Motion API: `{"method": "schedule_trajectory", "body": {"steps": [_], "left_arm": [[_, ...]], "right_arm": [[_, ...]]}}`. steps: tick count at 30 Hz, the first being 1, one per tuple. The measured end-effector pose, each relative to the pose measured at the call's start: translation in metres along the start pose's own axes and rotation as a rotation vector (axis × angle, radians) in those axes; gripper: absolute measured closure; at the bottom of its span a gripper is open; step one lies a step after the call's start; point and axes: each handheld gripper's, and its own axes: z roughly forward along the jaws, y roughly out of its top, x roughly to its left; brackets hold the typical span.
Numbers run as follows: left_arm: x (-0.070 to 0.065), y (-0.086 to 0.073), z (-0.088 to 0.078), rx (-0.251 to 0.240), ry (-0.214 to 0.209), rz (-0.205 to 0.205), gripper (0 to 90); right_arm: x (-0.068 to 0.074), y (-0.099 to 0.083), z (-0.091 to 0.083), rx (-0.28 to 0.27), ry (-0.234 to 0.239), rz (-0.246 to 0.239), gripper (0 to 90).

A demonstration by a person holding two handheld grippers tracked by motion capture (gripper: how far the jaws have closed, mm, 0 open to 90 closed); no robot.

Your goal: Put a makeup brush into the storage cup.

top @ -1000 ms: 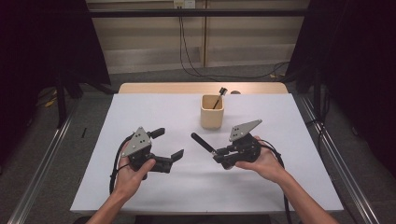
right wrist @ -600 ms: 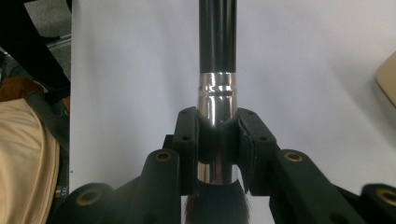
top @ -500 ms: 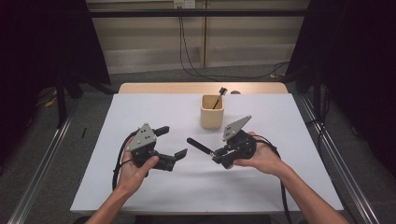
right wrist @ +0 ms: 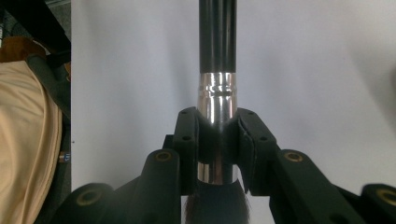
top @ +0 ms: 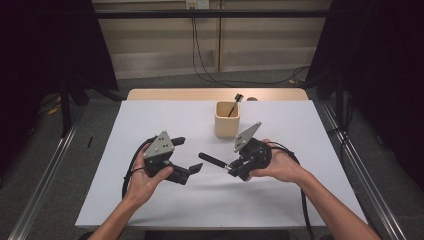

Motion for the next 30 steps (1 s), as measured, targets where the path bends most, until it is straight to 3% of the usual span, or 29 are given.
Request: {"method": "schedule_trajectory", "body": {"steps": [16, 21, 30], "left_arm": [[-0.002, 0.008, 0.011, 0.124, -0.068, 0.049, 2.7], [-0.005, 0.009, 0.016, 0.192, -0.105, 0.088, 3.2], [-0.013, 0.013, 0.03, 0.252, -0.146, 0.123, 3.4]], "right_arm": [[0.003, 0.009, 0.004, 0.167, 0.05, -0.068, 71.7], [0.004, 0.011, 0.006, 0.206, 0.054, -0.079, 71.7], [0.008, 0.012, 0.01, 0.253, 0.056, -0.107, 71.7]]}}
